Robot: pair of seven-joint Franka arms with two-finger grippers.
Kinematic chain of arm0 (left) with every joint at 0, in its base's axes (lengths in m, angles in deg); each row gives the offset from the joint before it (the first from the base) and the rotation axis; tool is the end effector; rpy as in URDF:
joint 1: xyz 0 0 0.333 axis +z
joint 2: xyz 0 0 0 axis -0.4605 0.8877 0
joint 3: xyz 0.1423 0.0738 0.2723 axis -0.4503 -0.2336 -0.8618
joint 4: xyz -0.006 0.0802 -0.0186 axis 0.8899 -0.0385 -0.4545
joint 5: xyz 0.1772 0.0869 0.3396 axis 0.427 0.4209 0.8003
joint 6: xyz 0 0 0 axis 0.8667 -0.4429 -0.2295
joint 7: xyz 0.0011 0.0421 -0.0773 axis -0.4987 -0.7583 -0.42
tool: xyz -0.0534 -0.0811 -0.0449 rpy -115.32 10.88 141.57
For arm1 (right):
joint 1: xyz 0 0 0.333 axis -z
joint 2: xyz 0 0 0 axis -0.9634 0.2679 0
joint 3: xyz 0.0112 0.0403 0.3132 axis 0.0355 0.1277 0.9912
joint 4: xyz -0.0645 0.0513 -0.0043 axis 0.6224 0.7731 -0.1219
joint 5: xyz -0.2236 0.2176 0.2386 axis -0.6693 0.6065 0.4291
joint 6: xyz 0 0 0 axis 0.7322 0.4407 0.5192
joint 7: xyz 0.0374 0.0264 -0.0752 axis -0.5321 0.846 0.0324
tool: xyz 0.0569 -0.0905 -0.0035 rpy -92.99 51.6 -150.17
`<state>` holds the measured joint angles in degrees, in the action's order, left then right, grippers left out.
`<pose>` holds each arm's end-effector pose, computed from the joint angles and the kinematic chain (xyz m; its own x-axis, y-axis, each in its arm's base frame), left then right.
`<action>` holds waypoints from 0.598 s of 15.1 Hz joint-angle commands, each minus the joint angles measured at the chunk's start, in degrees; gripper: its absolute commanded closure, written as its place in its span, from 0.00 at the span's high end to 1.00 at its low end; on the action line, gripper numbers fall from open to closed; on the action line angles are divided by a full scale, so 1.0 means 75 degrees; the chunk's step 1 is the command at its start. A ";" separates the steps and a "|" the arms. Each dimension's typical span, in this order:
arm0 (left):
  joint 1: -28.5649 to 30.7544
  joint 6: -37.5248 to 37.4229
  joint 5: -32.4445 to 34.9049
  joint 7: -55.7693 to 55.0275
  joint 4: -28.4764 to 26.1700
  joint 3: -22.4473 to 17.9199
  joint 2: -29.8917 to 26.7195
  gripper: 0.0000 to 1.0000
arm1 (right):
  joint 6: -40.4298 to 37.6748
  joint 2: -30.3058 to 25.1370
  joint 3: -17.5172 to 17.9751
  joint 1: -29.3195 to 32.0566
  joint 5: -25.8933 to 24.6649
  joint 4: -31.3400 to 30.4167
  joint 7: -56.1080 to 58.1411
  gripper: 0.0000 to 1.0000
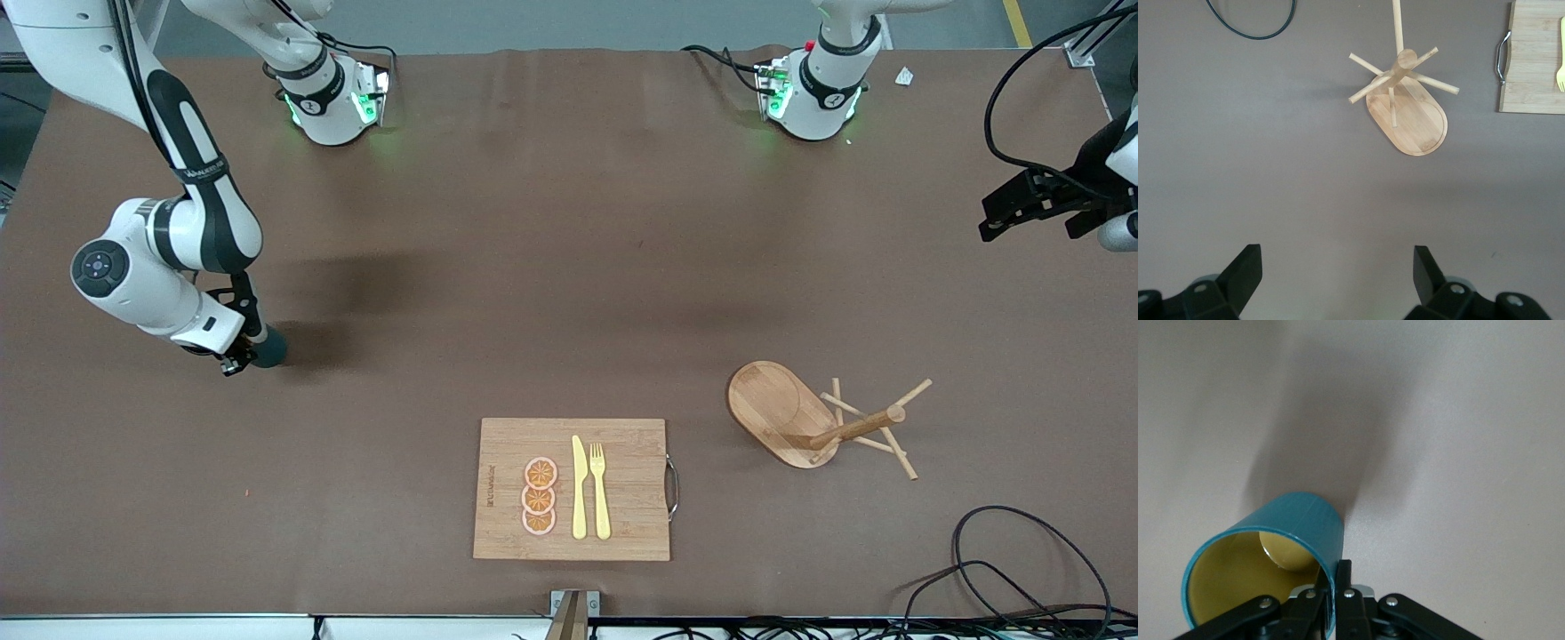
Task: Transfer cup from left to right arm and place
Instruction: 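Carry the mug with the right gripper toward its own side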
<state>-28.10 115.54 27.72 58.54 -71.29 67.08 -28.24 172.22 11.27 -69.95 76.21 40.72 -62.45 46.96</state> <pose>0.5585 -0.0376 0.6560 0.9998 0.0133 0.0162 0.0135 -0.9998 -0.0124 0.5675 -0.0473 0.2454 -0.4013 0.9147 -0.0474 0.9156 0.4020 0.0059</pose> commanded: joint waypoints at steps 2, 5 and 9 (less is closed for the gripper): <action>0.0068 -0.0023 -0.0018 -0.0049 -0.0179 0.0094 -0.0205 1.00 | 0.0208 -0.0104 0.0126 0.0083 0.0061 -0.0200 0.0166 0.90; 0.0068 -0.0036 -0.0018 -0.0038 -0.0179 0.0094 -0.0205 1.00 | -0.0281 -0.0174 0.0126 0.0037 0.0108 -0.0014 -0.0533 1.00; 0.0068 -0.0036 -0.0018 -0.0038 -0.0179 0.0094 -0.0193 1.00 | -0.1455 -0.0221 0.0126 -0.0011 0.0108 0.0713 -0.2770 1.00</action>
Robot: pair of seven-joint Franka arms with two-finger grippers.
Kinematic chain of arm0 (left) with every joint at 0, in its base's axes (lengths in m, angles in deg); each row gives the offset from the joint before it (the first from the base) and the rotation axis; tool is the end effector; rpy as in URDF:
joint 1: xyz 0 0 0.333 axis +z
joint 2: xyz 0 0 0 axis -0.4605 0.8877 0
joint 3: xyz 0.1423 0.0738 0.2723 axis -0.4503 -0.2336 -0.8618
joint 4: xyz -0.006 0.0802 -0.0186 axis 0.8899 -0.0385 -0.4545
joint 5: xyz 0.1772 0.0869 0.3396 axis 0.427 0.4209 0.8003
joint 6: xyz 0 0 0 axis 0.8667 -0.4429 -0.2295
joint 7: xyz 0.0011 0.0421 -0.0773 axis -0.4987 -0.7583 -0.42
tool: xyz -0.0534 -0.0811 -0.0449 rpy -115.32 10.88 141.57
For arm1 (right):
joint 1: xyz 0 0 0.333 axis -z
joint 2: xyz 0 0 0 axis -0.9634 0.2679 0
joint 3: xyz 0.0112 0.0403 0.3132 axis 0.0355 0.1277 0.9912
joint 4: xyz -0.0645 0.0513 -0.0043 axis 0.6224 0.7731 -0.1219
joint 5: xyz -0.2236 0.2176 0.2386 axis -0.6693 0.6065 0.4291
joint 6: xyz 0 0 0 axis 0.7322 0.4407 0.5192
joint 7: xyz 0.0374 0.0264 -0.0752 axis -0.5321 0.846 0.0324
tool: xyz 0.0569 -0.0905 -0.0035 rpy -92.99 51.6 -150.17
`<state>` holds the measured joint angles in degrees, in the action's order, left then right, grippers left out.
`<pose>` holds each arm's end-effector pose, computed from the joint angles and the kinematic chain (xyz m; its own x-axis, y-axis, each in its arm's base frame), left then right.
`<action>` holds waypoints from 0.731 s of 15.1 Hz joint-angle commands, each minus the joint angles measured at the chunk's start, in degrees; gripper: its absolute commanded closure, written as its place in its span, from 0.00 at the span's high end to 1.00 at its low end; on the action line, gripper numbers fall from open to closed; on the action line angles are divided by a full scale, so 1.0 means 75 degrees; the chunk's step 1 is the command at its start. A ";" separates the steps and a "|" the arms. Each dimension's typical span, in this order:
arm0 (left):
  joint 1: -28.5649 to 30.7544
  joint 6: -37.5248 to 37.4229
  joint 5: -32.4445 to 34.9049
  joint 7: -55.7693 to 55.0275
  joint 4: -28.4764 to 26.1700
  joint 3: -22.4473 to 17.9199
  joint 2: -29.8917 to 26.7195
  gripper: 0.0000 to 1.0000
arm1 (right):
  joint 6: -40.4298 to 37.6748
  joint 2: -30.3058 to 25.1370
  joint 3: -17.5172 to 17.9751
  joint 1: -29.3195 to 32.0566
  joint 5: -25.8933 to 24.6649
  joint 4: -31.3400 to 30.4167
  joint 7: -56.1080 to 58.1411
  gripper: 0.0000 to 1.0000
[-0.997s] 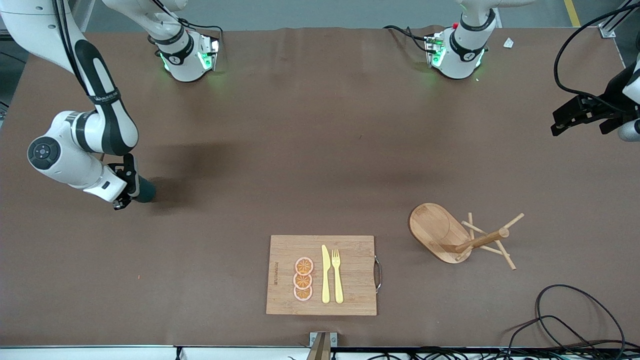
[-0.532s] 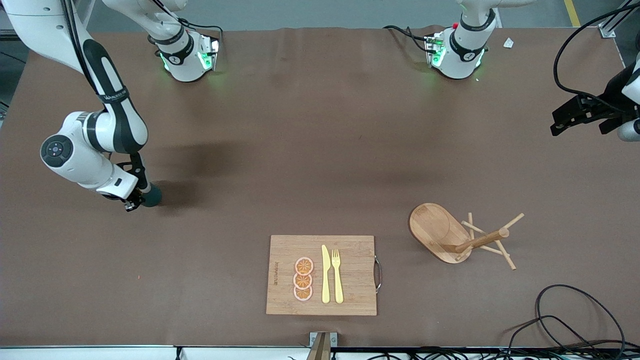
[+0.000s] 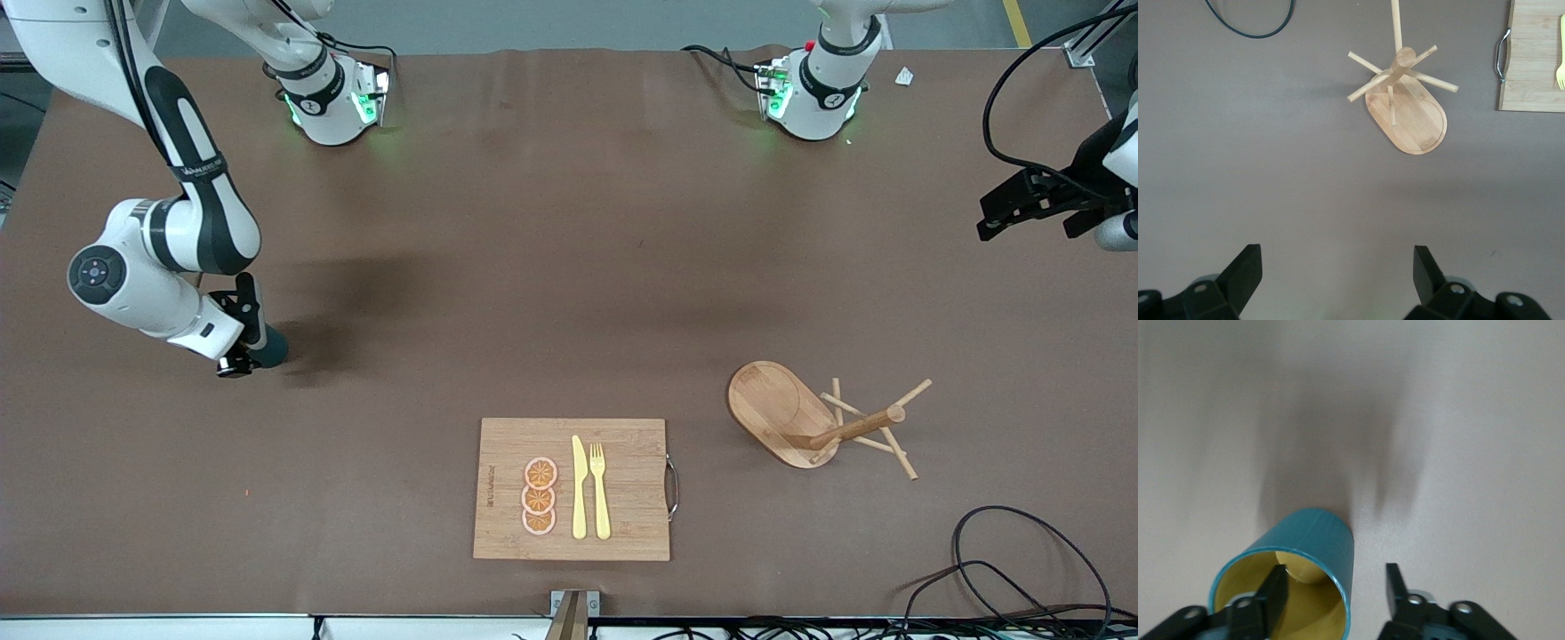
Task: Transfer cup from left to right arm and place
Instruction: 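Carry the mug with the right gripper toward its own side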
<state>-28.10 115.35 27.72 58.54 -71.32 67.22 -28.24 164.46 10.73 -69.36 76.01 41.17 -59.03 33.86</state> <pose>0.5580 -0.0389 0.6555 0.9999 0.0109 0.0124 0.0110 -0.9999 -0.0126 0.5753 -0.0404 0.2624 -0.1886 0.9818 -0.0227 0.9812 0.1875 -0.0462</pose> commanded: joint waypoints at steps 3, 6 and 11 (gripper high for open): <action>0.0068 -0.0046 -0.0018 -0.0038 -0.0174 0.0074 -0.0205 1.00 | -0.0783 -0.0511 0.0048 -0.0008 0.0059 0.0257 -0.3227 1.00; 0.0068 -0.0046 -0.0018 -0.0037 -0.0163 0.0074 -0.0205 1.00 | -0.1717 -0.0606 0.0048 -0.0008 0.0059 0.0945 -0.4179 1.00; 0.0080 -0.0058 -0.0018 0.0009 -0.0163 0.0074 -0.0205 1.00 | -0.3628 -0.0641 0.0001 0.0108 0.0153 0.2316 -0.6870 1.00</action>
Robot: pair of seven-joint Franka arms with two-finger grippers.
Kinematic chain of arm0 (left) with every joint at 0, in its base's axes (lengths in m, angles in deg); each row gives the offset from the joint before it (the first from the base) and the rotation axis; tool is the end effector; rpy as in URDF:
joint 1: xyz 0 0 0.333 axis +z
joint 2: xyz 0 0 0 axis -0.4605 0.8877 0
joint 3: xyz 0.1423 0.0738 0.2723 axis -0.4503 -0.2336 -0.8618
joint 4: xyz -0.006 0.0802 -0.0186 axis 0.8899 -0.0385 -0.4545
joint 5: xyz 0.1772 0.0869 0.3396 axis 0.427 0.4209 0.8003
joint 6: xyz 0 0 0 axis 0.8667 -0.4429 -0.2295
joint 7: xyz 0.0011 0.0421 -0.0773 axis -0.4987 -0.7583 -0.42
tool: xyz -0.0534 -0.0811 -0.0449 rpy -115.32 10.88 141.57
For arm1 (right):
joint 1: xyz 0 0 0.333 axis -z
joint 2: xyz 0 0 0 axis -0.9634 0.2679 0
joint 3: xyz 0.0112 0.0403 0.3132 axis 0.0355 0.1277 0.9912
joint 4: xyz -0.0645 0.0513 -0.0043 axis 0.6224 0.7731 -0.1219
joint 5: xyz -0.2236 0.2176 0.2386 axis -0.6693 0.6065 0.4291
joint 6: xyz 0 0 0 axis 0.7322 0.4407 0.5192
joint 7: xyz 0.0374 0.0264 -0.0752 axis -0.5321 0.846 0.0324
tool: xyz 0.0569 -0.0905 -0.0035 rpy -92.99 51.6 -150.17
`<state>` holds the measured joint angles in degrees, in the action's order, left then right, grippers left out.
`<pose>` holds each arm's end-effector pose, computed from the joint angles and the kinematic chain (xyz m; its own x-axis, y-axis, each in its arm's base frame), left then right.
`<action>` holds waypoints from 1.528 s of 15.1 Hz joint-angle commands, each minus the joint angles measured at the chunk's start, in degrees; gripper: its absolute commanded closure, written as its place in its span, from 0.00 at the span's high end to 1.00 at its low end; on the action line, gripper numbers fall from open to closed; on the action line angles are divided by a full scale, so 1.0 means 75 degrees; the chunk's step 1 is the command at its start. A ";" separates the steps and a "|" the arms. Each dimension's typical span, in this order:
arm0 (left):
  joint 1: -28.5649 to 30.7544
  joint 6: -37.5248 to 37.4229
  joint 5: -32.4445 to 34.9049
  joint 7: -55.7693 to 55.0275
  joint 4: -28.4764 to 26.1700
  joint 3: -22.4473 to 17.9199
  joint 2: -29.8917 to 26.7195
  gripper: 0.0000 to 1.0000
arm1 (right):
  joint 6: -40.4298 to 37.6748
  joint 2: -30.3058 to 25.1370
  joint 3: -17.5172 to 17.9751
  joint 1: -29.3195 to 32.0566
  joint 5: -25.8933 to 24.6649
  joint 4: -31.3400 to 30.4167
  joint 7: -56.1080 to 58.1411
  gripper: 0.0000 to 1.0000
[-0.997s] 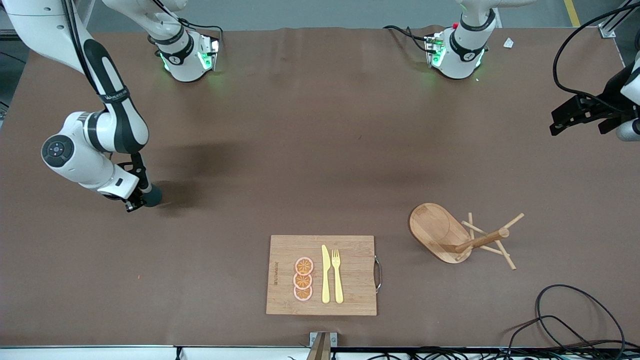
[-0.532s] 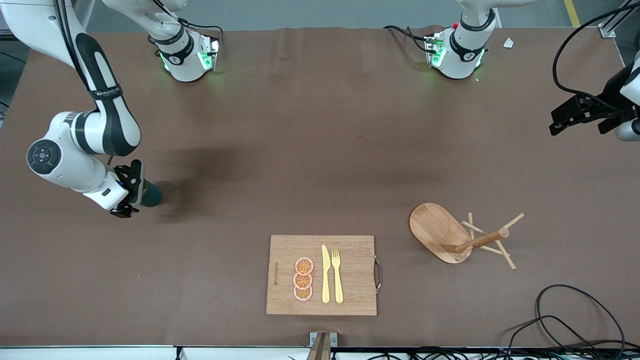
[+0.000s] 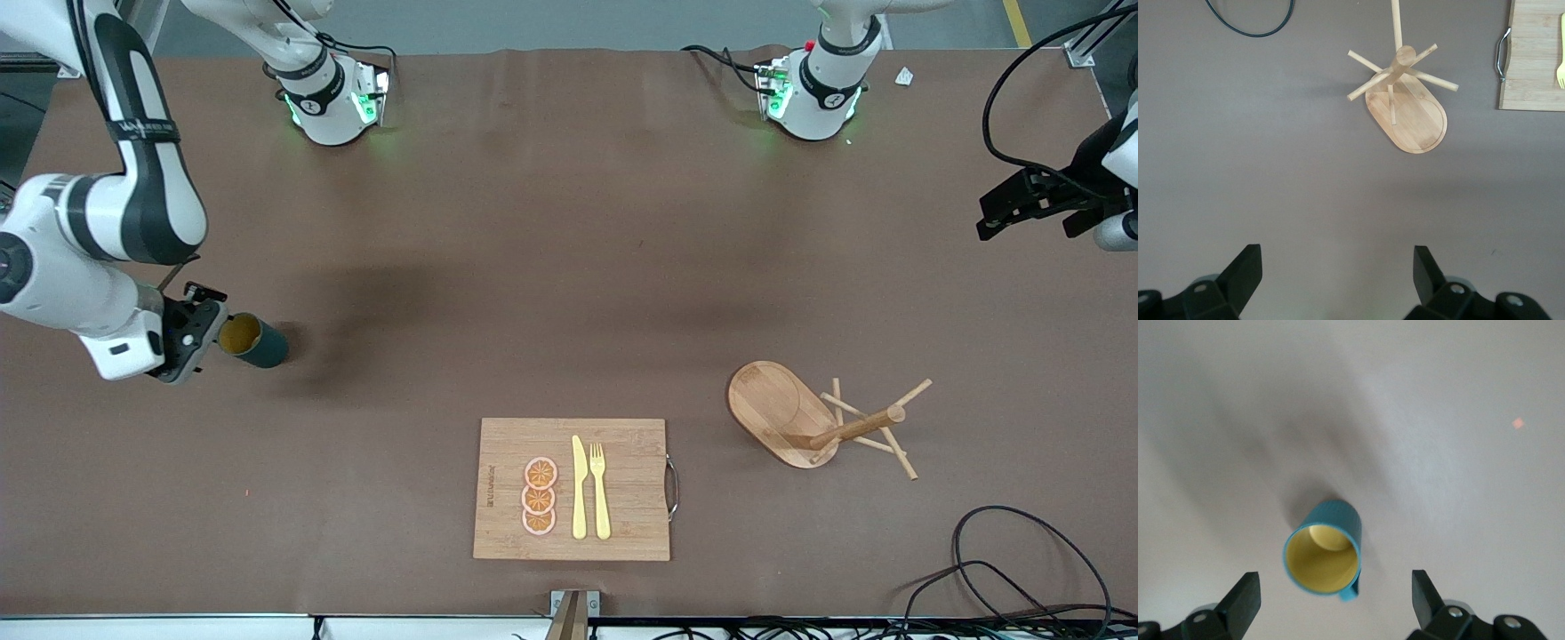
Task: Transfer cup from left to right arm and place
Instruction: 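Lower the mug onto the table and open the right gripper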
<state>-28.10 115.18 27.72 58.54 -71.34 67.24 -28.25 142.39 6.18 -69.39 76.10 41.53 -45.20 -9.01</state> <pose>0.5577 -0.0391 0.6552 0.9999 0.0106 0.0093 0.0107 -0.9999 -0.0129 0.6034 -0.0438 0.3818 0.5383 0.8392 -0.0772 0.8362 -0.5433 -0.0755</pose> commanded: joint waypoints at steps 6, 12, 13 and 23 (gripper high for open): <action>0.0068 -0.0035 -0.0018 0.0009 -0.0161 0.0072 -0.0192 1.00 | -0.2211 -0.0280 -0.0019 0.0121 0.0093 0.1529 -0.5573 1.00; 0.0068 -0.0023 -0.0018 0.0009 -0.0161 0.0072 -0.0192 1.00 | -0.3440 -0.0246 -0.0030 0.0168 0.0046 0.2782 -0.6292 1.00; 0.0068 -0.0023 -0.0018 0.0009 -0.0161 0.0072 -0.0192 1.00 | -0.3618 -0.0234 -0.0019 0.0191 0.0046 0.2993 -0.6479 1.00; 0.0068 -0.0023 -0.0018 0.0009 -0.0161 0.0072 -0.0192 1.00 | -0.4041 -0.1217 -0.0007 0.0168 0.0081 0.2714 -0.7254 1.00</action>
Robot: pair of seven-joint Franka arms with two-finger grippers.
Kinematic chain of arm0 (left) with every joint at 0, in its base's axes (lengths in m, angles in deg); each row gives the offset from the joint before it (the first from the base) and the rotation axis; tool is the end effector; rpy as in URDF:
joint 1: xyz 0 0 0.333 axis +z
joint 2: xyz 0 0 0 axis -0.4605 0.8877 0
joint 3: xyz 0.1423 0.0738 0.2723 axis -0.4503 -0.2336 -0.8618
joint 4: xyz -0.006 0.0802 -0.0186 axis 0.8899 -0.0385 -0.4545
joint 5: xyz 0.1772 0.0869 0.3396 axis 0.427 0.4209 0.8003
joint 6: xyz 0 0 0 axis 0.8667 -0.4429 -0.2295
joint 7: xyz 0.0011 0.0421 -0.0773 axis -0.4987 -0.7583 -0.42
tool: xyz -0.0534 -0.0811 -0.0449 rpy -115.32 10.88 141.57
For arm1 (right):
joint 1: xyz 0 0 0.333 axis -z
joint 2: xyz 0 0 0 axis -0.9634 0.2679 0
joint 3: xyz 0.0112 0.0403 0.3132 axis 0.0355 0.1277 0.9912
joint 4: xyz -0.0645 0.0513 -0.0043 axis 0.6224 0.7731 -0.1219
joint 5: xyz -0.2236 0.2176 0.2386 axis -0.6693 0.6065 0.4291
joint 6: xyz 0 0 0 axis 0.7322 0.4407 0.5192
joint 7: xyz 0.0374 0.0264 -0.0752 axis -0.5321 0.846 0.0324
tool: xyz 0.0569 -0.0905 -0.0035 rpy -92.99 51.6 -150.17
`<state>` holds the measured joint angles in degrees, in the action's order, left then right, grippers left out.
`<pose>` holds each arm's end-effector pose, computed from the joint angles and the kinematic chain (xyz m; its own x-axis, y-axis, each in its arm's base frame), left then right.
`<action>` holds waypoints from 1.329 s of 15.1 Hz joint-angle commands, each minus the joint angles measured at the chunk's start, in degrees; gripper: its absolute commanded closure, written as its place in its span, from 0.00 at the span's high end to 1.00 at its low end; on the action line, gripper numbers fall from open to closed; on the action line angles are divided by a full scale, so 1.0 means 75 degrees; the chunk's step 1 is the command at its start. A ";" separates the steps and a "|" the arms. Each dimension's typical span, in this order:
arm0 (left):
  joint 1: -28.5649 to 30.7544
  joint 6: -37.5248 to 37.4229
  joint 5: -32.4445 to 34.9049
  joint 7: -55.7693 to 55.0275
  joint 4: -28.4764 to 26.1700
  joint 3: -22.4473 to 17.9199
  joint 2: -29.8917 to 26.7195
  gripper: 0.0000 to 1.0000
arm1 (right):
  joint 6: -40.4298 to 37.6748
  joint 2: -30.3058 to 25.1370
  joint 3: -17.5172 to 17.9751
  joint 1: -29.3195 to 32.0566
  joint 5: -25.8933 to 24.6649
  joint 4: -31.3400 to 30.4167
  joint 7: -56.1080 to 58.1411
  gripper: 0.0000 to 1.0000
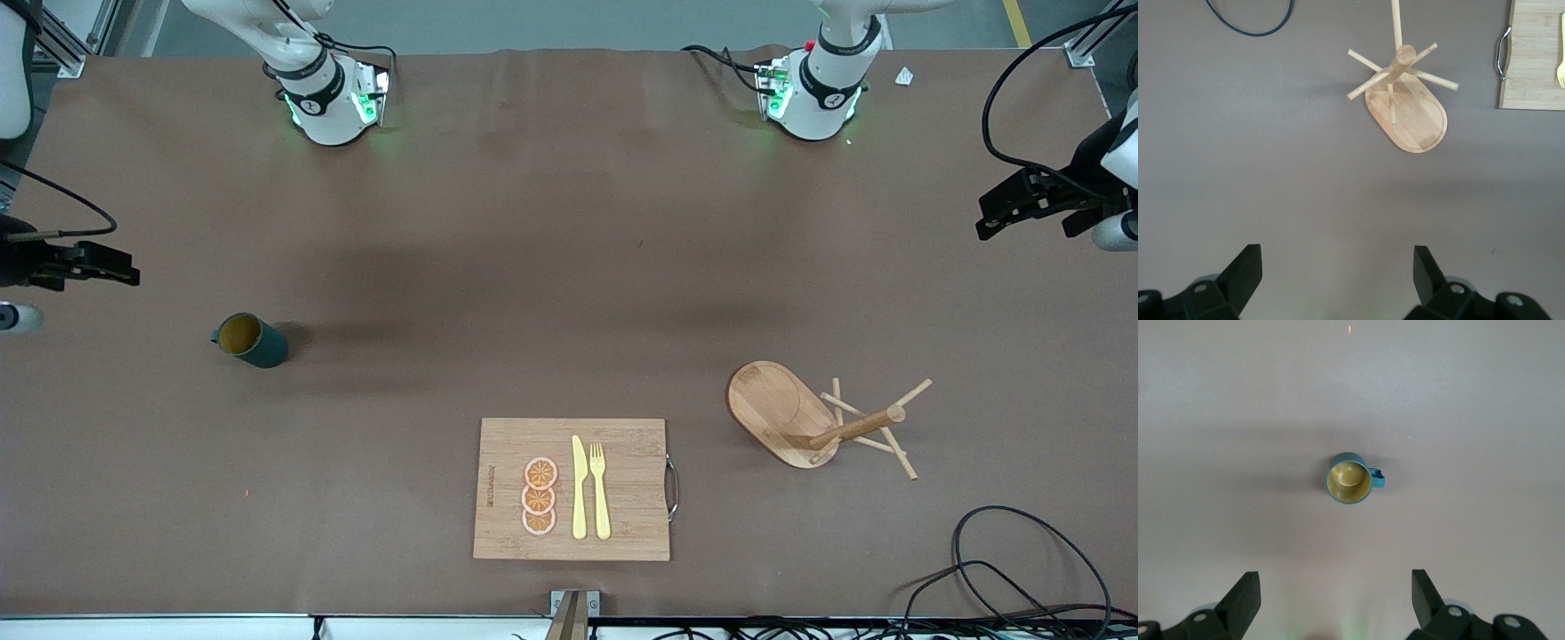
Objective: Transfer cup from left to right arm and place
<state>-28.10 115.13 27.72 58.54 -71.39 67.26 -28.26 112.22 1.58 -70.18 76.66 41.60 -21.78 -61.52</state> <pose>0.5575 -0.0393 0.6548 0.9999 0.0102 0.0077 0.0103 -0.9999 -0.0130 0.5884 -0.0564 0.5802 0.9886 0.0444 -0.1437 0.0464 -0.9989 0.0107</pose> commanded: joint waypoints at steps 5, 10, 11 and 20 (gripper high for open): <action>0.0080 -0.0028 -0.0030 0.0068 -0.0153 0.0069 -0.0191 1.00 | -0.0030 -0.1564 0.0098 0.0082 0.0072 -0.1075 -0.0242 1.00; 0.0068 -0.0028 -0.0018 0.0068 -0.0153 0.0069 -0.0179 1.00 | -0.0147 -0.1918 0.0098 0.0105 0.0072 -0.1253 -0.0206 1.00; 0.0056 -0.0028 -0.0018 -0.0002 -0.0142 0.0069 -0.0179 1.00 | -0.0124 -0.1906 0.0098 0.0082 0.0061 -0.1218 -0.0195 1.00; 0.0021 -0.0157 0.0005 0.0021 -0.0106 0.0233 -0.0179 1.00 | -0.0147 -0.1813 0.0110 0.0082 0.0037 -0.0796 -0.0136 1.00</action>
<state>-28.15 114.46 27.72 58.54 -71.42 68.74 -28.30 111.12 -11.30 -69.92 76.66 41.60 -28.30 -62.34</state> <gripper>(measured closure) 0.000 0.000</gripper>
